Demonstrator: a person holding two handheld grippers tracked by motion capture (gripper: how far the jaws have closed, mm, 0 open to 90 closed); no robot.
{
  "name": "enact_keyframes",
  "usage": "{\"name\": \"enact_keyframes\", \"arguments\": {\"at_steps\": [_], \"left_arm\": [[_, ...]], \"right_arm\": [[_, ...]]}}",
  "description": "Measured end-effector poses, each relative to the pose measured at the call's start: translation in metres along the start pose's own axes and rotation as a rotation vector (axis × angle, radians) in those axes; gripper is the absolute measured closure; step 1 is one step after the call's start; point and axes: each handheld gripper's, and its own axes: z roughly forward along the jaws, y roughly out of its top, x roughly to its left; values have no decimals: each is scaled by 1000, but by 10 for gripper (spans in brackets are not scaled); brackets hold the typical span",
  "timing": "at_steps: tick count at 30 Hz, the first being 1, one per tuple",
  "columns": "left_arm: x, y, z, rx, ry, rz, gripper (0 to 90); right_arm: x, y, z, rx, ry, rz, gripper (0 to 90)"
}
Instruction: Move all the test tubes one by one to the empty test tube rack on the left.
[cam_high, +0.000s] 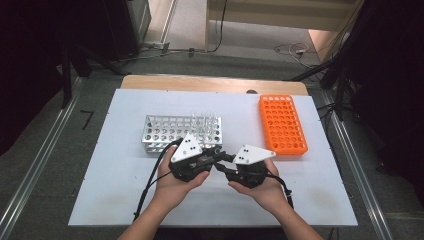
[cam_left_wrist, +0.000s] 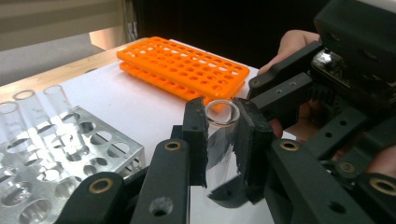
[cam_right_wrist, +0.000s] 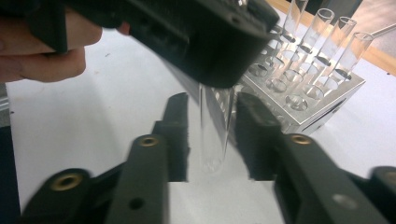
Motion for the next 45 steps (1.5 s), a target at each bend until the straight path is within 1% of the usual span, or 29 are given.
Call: {"name": "enact_keyframes", "arguments": {"at_steps": [2,4,5,10,13,14,15,19,22,26,29,30,32,34,36,39,45], "left_arm": [[3,2,-2,-3,7,-4,759],[5,3,-4,-12,13,-8,759],[7,3,-5,-12,18,-7,759],[13,4,-9,-19,36,-13,759],[17,5,-12,-22,52,-12,759],[19,6,-14,-27,55,-15,759],[21,6,-15,-27,63,-14,759],[33,8,-22,-36,96,-20,759],[43,11,-27,-47,128,-30,759],[59,17,-32,-52,167,-36,760],[73,22,-33,-59,199,-49,759],[77,23,-33,-59,209,-50,759],[85,25,-31,-55,227,-53,759],[93,26,-29,-56,245,-58,759],[101,26,-25,-55,265,-70,759],[109,25,-19,-56,284,-79,759],[119,22,-8,-52,322,-91,760]], "right_arm": [[-2,-1,-1,-13,15,1,541],[-5,-2,-3,-24,22,7,480],[-6,-2,-4,-31,23,11,464],[-15,-5,-10,-62,17,40,358],[-23,-7,-14,-77,16,60,256],[-25,-8,-16,-82,8,64,235],[-28,-9,-17,-87,2,68,212],[-38,-15,-25,-93,-20,93,65],[-47,-21,-32,-108,-23,125,0],[-55,-30,-41,-113,-39,134,0],[-61,-37,-47,-122,-53,142,0],[-62,-39,-49,-125,-65,144,0],[-64,-43,-54,-131,-73,152,0],[-66,-47,-60,-139,-82,151,0],[-67,-50,-64,-140,-91,151,0],[-68,-56,-71,-143,-104,160,0],[-71,-67,-88,-144,-130,177,0]]}}
